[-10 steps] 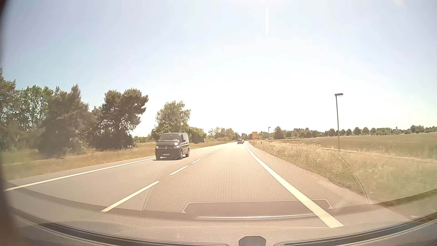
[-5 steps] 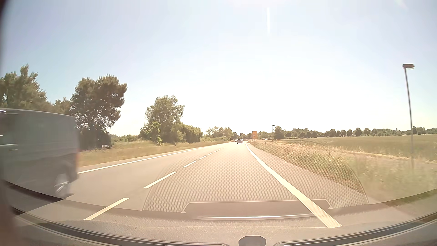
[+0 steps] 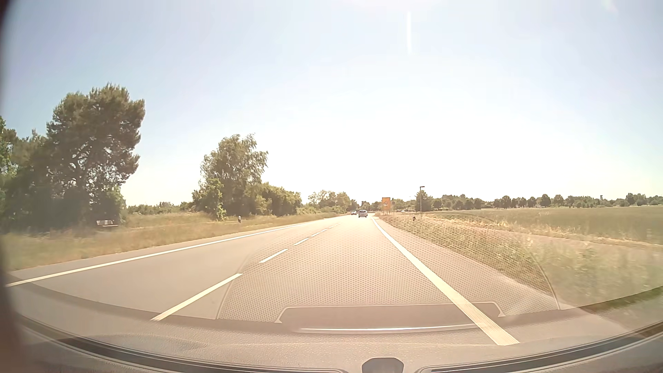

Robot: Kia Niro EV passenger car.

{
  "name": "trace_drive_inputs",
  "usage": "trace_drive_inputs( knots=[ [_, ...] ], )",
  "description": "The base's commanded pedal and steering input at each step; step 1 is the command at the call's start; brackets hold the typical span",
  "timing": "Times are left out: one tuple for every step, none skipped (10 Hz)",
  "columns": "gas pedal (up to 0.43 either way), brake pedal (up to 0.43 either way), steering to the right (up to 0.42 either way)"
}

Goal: Follow the waypoints while adhering to traffic rules and regulations

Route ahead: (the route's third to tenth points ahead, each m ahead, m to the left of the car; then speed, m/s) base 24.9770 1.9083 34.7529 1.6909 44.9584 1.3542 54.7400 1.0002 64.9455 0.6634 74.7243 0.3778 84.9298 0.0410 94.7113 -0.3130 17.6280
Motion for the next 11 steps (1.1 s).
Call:
trace_drive_inputs(
  knots=[
    [0.028,0.03,0.003],
    [0.028,0.03,0.003],
    [0.028,0.03,0.003],
    [0.028,0.03,0.003],
    [0.028,0.03,0.003],
    [0.028,0.03,0.002],
    [0.028,0.03,0.003],
    [0.028,0.03,0.002],
    [0.028,0.03,0.002],
    [0.02,0.03,0.002],
    [0.02,0.03,0.002]
  ],
)
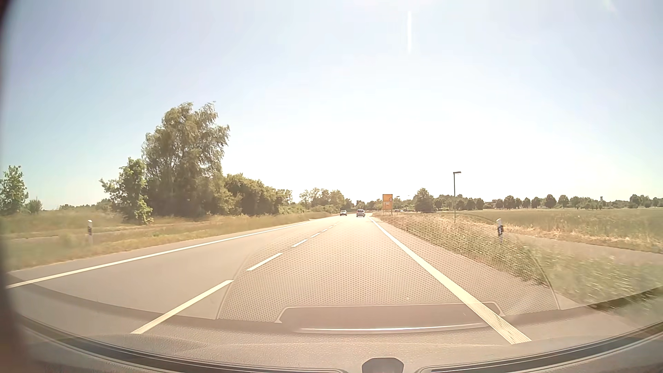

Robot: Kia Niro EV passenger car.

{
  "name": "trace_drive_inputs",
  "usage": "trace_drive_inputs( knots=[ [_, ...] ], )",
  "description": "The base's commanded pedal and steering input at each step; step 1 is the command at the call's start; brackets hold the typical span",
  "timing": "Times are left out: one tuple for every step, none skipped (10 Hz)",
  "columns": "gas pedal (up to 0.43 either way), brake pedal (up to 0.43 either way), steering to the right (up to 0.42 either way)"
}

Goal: Follow the waypoints while adhering to traffic rules and regulations

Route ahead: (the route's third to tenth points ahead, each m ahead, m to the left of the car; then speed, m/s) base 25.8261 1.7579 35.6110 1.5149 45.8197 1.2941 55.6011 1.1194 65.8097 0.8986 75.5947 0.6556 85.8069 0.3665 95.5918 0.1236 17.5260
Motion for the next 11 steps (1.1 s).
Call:
trace_drive_inputs(
  knots=[
    [0.0,0.03,0.002],
    [0.0,0.03,0.002],
    [0.0,0.03,0.002],
    [0.0,0.03,0.002],
    [0.0,0.03,0.002],
    [0.0,0.03,0.002],
    [0.0,0.03,0.002],
    [0.0,0.03,0.002],
    [0.0,0.03,0.002],
    [0.0,0.03,0.002],
    [0.0,0.03,0.002]
  ],
)
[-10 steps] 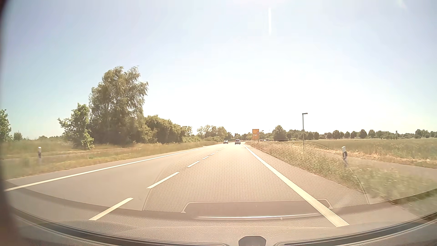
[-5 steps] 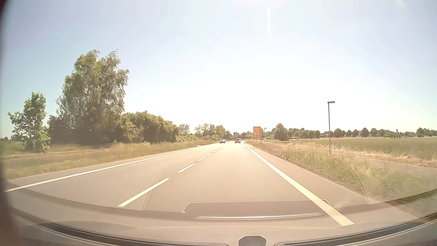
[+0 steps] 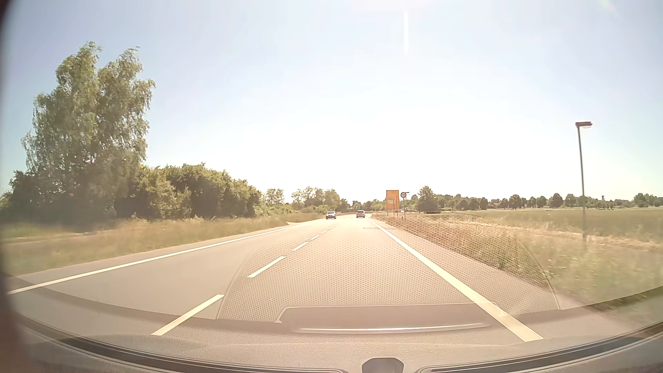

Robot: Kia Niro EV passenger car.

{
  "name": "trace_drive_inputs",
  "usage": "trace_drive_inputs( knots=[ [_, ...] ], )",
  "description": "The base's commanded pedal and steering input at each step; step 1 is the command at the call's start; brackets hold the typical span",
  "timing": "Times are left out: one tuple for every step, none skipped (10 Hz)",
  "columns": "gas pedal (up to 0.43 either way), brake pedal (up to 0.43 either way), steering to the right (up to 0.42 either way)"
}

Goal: Follow the waypoints while adhering to traffic rules and regulations

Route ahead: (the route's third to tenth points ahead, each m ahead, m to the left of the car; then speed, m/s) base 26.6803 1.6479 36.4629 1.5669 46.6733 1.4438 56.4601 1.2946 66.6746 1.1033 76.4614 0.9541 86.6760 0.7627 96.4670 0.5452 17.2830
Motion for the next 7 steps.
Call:
trace_drive_inputs(
  knots=[
    [0.0,0.03,0.002],
    [0.0,0.03,0.002],
    [0.0,0.03,0.002],
    [0.0,0.03,0.002],
    [0.0,0.03,0.002],
    [0.0,0.03,0.002],
    [0.0,0.03,0.002]
  ],
)
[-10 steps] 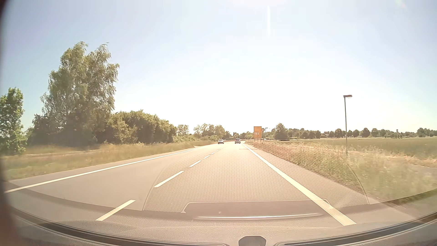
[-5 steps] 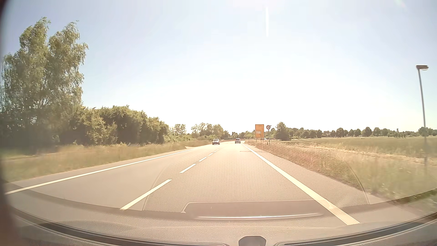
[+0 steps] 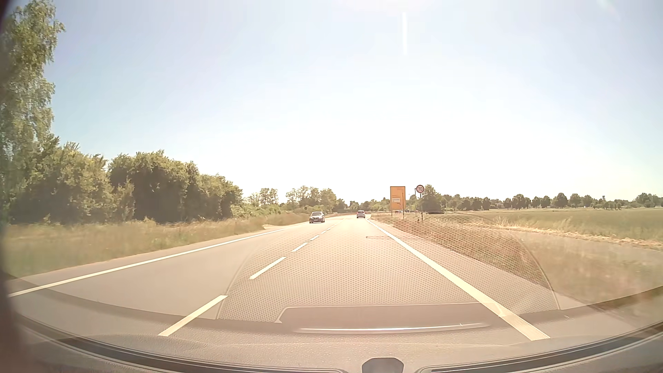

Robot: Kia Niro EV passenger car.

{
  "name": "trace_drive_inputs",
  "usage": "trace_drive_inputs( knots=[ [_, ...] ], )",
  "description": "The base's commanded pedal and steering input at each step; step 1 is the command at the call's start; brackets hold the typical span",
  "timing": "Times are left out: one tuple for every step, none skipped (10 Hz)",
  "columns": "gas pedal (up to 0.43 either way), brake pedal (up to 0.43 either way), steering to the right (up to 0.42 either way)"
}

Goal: Follow the waypoints while adhering to traffic rules and regulations

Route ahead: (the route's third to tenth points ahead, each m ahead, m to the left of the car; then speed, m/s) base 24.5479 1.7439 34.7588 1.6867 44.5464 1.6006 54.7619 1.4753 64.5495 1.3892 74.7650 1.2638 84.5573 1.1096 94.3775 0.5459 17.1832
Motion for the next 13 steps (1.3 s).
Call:
trace_drive_inputs(
  knots=[
    [0.0,0.03,0.002],
    [0.0,0.03,0.002],
    [0.0,0.03,0.002],
    [0.0,0.03,0.001],
    [0.0,0.03,0.001],
    [0.0,0.03,0.001],
    [0.0,0.03,0.001],
    [0.0,0.03,0.001],
    [0.0,0.03,0.001],
    [0.0,0.03,0.001],
    [0.0,0.03,0.001],
    [0.0,0.03,0.001],
    [0.0,0.03,0.001]
  ],
)
